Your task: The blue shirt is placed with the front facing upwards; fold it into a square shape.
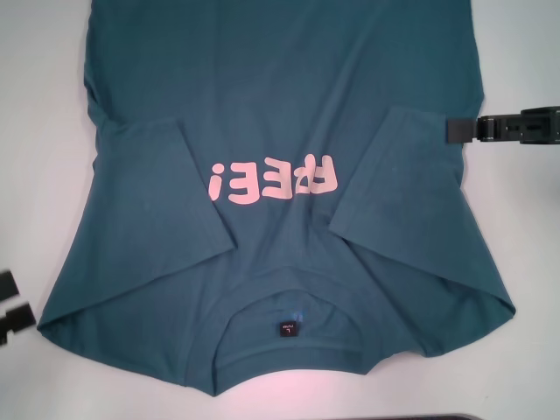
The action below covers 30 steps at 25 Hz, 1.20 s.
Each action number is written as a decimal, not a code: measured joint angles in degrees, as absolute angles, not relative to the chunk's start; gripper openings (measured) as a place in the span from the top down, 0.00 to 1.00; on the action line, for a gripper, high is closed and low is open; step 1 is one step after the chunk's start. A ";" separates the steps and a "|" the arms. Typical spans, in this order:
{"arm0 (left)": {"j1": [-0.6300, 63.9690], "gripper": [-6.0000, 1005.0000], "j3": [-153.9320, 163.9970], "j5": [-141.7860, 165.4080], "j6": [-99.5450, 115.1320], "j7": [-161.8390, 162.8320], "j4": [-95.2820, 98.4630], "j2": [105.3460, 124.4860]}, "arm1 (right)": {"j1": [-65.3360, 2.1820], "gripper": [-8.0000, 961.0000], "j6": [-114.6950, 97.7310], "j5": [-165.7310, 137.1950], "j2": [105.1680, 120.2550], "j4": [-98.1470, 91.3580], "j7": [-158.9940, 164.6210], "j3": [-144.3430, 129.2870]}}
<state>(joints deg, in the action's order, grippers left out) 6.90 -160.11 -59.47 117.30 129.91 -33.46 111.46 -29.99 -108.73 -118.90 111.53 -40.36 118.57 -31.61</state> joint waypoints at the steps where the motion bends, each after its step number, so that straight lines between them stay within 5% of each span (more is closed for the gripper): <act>1: 6.86 0.12 -160.11 -58.09 117.01 130.00 -33.49 111.27 | -30.15 0.22 -108.65 -118.94 111.53 -40.21 118.64 -31.54; 14: 9.26 0.16 -160.54 -50.26 106.07 134.20 -33.53 112.36 | -30.02 0.22 -107.59 -118.77 111.98 -40.10 119.79 -31.07; 30: 9.57 0.16 -160.31 -48.02 101.02 137.84 -33.76 111.41 | -29.89 0.22 -106.26 -118.78 111.97 -39.39 120.44 -30.99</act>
